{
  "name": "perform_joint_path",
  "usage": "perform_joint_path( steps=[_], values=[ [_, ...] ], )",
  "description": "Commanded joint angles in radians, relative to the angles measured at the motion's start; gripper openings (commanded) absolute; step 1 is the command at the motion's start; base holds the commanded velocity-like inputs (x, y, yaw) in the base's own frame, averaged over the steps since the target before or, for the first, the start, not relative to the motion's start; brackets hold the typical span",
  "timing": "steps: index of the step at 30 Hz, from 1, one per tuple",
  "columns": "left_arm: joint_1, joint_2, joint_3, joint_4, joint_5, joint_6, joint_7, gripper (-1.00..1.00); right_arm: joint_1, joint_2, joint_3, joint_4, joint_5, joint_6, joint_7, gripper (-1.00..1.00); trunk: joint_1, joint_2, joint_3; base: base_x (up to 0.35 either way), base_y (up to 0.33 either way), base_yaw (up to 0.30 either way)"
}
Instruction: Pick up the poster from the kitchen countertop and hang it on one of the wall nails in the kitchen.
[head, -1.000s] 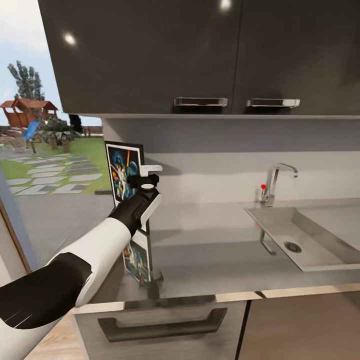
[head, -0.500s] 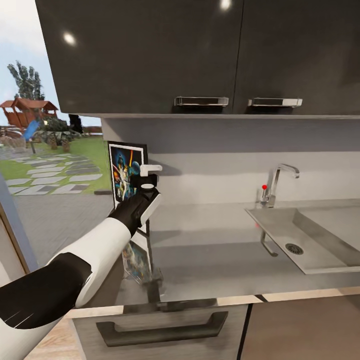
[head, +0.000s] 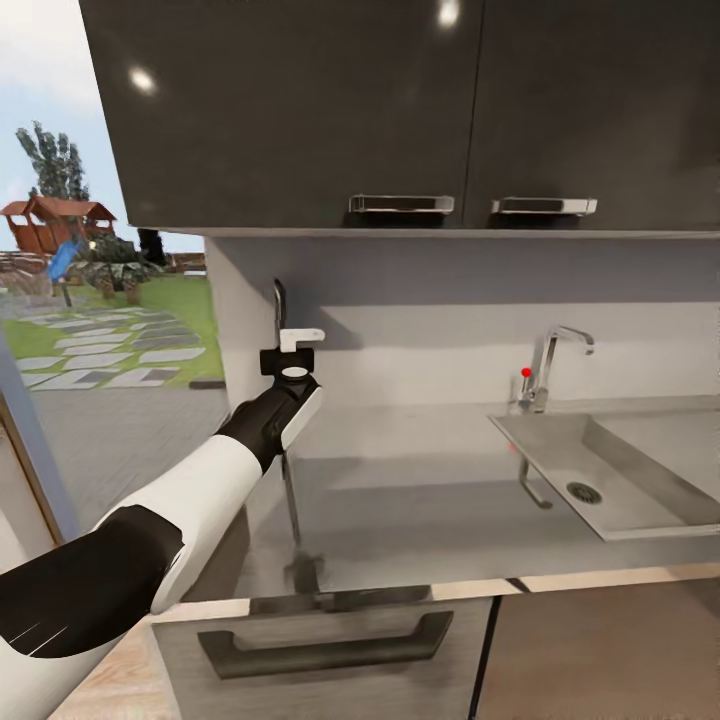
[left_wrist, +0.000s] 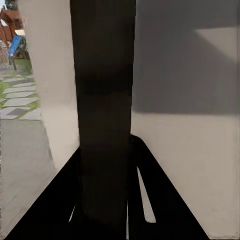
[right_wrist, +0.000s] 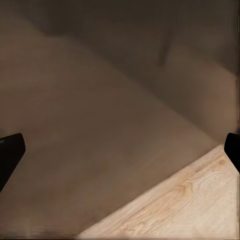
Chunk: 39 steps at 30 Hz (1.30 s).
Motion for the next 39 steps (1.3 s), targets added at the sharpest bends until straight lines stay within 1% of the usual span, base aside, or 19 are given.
perform_joint_path(
  steps=[1,8,9,19,24,33,39],
  values=[
    [-0.001,0.0,-0.004,-0.001,-0.002,0.009,0.006,-1.0,0.0,0.0,0.001,-0.001,0.001,-0.001,-0.004,1.0,0.0,-0.001,-0.001,-0.213,0.0,0.0],
    [-0.001,0.0,-0.005,-0.003,-0.002,0.009,0.006,-1.0,0.0,0.0,0.001,-0.001,0.001,0.0,-0.004,1.0,0.0,-0.001,-0.001,-0.18,0.0,0.0],
    [-0.001,0.0,0.003,-0.053,-0.002,0.009,0.006,-1.0,0.0,0.0,0.001,-0.001,0.0,-0.001,-0.004,1.0,0.0,-0.001,-0.001,-0.336,0.0,0.0],
    [-0.001,0.0,0.006,-0.091,-0.002,0.01,0.006,-1.0,0.0,0.0,0.001,-0.001,0.0,-0.002,-0.004,1.0,0.0,-0.001,-0.001,-0.315,0.0,0.0],
    [-0.001,0.0,0.007,-0.097,-0.001,0.011,0.006,-1.0,0.0,0.0,0.0,-0.001,0.0,-0.002,-0.004,1.0,0.0,-0.001,-0.001,-0.179,0.0,0.0],
    [-0.001,0.0,0.006,-0.102,0.004,0.012,0.001,-1.0,0.0,0.0,0.001,-0.001,0.003,-0.002,-0.003,1.0,0.0,-0.001,-0.001,-0.32,0.0,0.0],
    [-0.001,0.0,0.004,-0.134,0.007,0.02,-0.007,-1.0,0.0,0.0,0.002,-0.001,0.003,-0.002,-0.003,1.0,0.0,-0.001,-0.001,-0.342,0.0,0.0]
  ],
)
